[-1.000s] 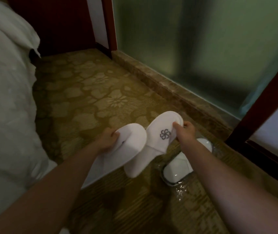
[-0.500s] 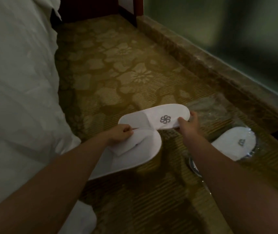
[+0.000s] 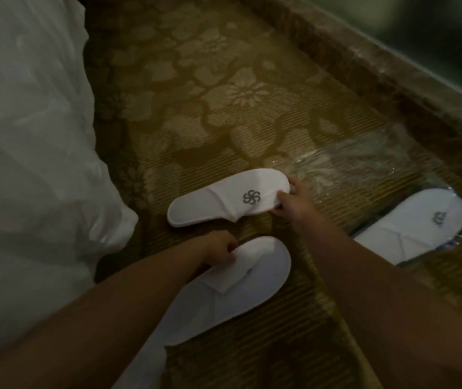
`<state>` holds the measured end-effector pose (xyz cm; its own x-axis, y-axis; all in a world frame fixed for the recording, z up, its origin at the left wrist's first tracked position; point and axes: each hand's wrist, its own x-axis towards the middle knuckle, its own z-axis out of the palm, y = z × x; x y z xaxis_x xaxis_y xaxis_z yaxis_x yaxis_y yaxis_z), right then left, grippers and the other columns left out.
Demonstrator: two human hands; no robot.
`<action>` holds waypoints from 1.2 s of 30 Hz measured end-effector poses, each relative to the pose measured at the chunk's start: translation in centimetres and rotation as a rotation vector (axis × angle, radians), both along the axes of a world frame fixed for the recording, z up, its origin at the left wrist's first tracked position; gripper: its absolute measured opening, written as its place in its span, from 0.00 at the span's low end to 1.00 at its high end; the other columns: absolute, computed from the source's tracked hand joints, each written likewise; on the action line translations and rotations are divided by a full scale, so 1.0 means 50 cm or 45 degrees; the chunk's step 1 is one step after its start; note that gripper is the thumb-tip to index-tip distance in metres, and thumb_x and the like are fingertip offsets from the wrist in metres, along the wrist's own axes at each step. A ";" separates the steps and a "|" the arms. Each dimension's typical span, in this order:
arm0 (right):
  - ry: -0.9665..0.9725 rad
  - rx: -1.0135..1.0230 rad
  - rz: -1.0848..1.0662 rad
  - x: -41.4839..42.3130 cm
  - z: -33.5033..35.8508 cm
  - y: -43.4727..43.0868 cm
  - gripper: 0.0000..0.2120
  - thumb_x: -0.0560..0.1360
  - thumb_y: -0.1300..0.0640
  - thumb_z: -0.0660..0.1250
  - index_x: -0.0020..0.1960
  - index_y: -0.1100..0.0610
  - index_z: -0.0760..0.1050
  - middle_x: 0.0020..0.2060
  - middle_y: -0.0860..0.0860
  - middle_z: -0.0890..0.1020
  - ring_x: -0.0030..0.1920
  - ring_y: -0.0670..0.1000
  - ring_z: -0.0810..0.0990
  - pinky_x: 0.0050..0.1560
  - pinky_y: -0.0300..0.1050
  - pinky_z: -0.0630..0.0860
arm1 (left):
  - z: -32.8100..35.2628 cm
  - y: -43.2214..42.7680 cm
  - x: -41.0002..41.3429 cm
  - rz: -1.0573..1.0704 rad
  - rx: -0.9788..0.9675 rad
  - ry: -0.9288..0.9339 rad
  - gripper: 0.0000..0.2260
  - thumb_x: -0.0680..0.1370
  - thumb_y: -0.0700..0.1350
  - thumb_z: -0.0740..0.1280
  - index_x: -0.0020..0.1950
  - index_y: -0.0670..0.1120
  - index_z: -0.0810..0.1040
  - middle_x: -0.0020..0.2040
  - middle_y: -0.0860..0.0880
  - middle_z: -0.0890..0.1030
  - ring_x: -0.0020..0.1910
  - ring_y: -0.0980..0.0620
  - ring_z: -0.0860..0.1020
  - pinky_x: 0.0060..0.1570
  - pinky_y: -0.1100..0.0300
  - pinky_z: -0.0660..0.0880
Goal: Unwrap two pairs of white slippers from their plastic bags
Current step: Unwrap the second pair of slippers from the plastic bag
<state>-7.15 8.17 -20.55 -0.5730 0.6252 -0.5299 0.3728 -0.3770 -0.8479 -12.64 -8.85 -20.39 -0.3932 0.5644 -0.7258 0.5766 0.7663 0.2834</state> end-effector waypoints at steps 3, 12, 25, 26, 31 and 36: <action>0.010 -0.056 0.054 -0.005 -0.012 -0.014 0.23 0.77 0.70 0.57 0.70 0.57 0.66 0.65 0.60 0.70 0.56 0.58 0.72 0.46 0.52 0.78 | -0.014 -0.012 -0.010 0.109 -0.023 0.051 0.19 0.75 0.50 0.67 0.60 0.40 0.76 0.61 0.42 0.78 0.59 0.44 0.77 0.54 0.55 0.72; -0.121 0.169 0.307 -0.023 -0.035 -0.042 0.24 0.76 0.72 0.59 0.70 0.59 0.68 0.58 0.62 0.77 0.42 0.52 0.75 0.37 0.43 0.76 | -0.033 -0.034 -0.015 0.029 0.049 0.009 0.15 0.76 0.47 0.67 0.60 0.41 0.77 0.60 0.43 0.78 0.58 0.46 0.77 0.57 0.55 0.74; -0.339 0.615 0.635 -0.001 -0.022 -0.032 0.21 0.77 0.63 0.61 0.69 0.62 0.68 0.62 0.60 0.77 0.62 0.60 0.76 0.62 0.50 0.72 | -0.025 -0.011 -0.005 -0.135 0.084 0.136 0.11 0.75 0.42 0.64 0.57 0.45 0.78 0.60 0.45 0.78 0.58 0.46 0.76 0.55 0.56 0.73; -0.341 0.635 0.605 0.006 -0.018 -0.024 0.20 0.77 0.63 0.60 0.69 0.62 0.69 0.62 0.61 0.78 0.60 0.60 0.77 0.61 0.50 0.72 | -0.021 -0.005 -0.002 -0.158 0.067 0.175 0.11 0.75 0.42 0.64 0.57 0.44 0.78 0.60 0.45 0.78 0.58 0.46 0.77 0.53 0.56 0.72; -0.229 0.735 0.417 0.050 0.006 0.022 0.14 0.79 0.61 0.56 0.56 0.65 0.78 0.43 0.60 0.79 0.45 0.56 0.78 0.57 0.59 0.76 | 0.015 0.034 0.019 -0.145 0.197 0.328 0.11 0.78 0.47 0.62 0.56 0.43 0.78 0.57 0.43 0.80 0.55 0.44 0.78 0.54 0.54 0.73; -0.195 0.765 0.314 0.092 0.050 0.070 0.13 0.79 0.61 0.57 0.52 0.65 0.78 0.39 0.60 0.80 0.47 0.62 0.81 0.52 0.58 0.78 | 0.051 0.113 0.040 -0.100 0.374 0.337 0.09 0.77 0.45 0.61 0.43 0.43 0.78 0.43 0.44 0.81 0.43 0.46 0.79 0.42 0.56 0.73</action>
<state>-2.53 11.69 -18.04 -0.6828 0.6976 -0.2170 0.5206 0.2563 -0.8144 -10.65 -3.21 -17.86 -0.4923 0.7686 -0.4085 0.7129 0.6253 0.3175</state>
